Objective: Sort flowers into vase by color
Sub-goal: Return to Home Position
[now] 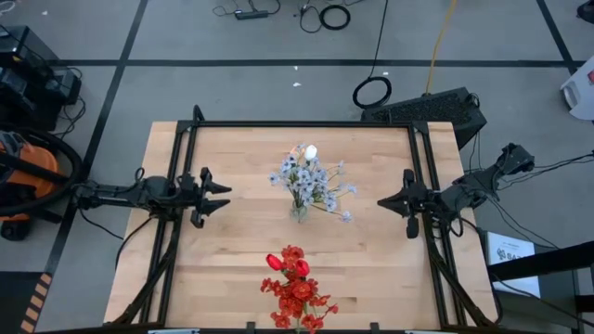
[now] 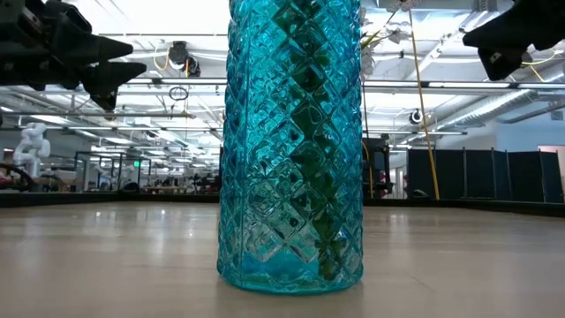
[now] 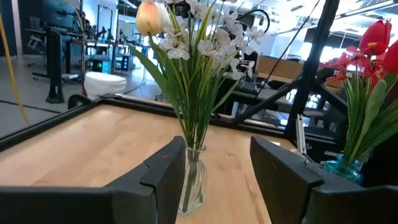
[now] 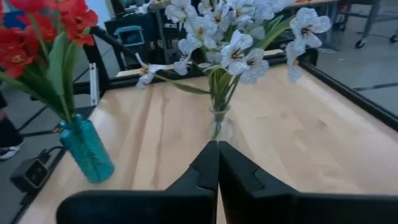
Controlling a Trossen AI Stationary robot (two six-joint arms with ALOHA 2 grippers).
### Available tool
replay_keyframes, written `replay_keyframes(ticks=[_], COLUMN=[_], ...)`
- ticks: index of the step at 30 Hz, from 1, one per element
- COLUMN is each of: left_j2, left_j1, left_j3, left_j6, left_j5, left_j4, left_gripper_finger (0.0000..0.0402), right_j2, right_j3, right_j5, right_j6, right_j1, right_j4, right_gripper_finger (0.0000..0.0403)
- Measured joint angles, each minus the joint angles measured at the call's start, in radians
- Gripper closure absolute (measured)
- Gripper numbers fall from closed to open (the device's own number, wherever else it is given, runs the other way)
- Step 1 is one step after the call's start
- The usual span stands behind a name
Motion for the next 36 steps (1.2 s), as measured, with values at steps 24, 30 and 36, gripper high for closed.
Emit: replay_keyframes(ticks=[24,30,36], left_j2=[0.000,0.000,0.000], left_j1=[0.000,0.000,0.000], left_j3=[0.000,0.000,0.000], left_j6=[0.001,0.001,0.001], left_j5=[0.002,0.002,0.003], left_j4=[0.002,0.002,-0.004], left_gripper_finger=[0.0215,0.0215,0.0215], right_j2=[-0.137,-0.327,-0.369], right_j3=[-0.389,-0.388,-0.382], right_j5=[-0.272,-0.272,-0.338], right_j6=[-0.131,-0.178,-0.133], right_j1=[-0.270,-0.291,-0.296], right_j4=[0.591,0.440,0.334], right_gripper_finger=[0.0403,0.0403,0.0403])
